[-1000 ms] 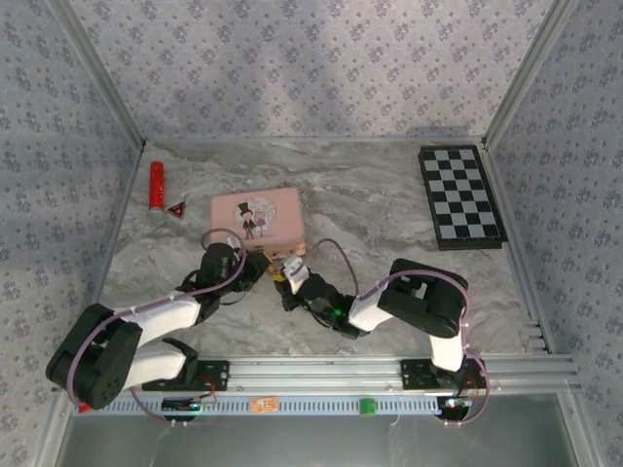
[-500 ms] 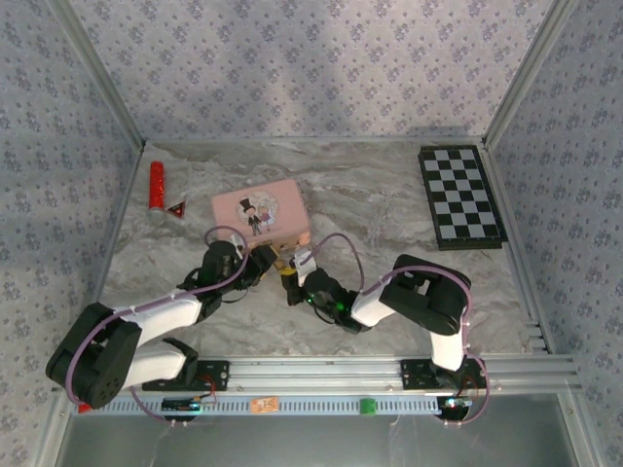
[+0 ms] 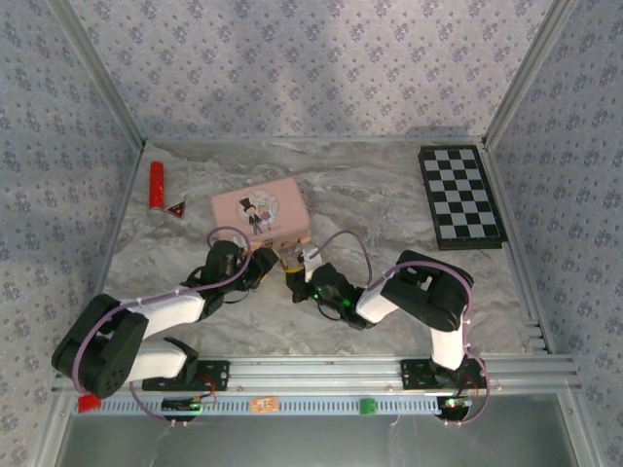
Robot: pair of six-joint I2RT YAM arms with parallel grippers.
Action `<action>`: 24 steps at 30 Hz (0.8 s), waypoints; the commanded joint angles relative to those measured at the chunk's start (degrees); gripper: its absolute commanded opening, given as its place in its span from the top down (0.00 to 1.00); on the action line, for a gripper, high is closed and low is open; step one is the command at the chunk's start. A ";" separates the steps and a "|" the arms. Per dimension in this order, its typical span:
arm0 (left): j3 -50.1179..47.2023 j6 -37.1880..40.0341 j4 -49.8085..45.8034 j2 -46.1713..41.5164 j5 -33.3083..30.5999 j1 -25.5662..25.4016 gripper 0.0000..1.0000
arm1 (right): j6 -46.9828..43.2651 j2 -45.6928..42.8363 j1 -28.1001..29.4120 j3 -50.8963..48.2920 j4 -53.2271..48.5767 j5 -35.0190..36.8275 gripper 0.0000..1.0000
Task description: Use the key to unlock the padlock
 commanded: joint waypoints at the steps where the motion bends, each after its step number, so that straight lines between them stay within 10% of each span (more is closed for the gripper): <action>1: 2.10 0.25 2.31 0.91 -0.62 -0.19 0.44 | 1.49 0.66 -0.29 -0.75 2.07 0.47 1.00; 24: 0.71 10.97 -14.54 -17.11 -3.58 7.14 0.42 | 5.89 0.22 -5.26 -3.01 -1.07 -6.78 0.91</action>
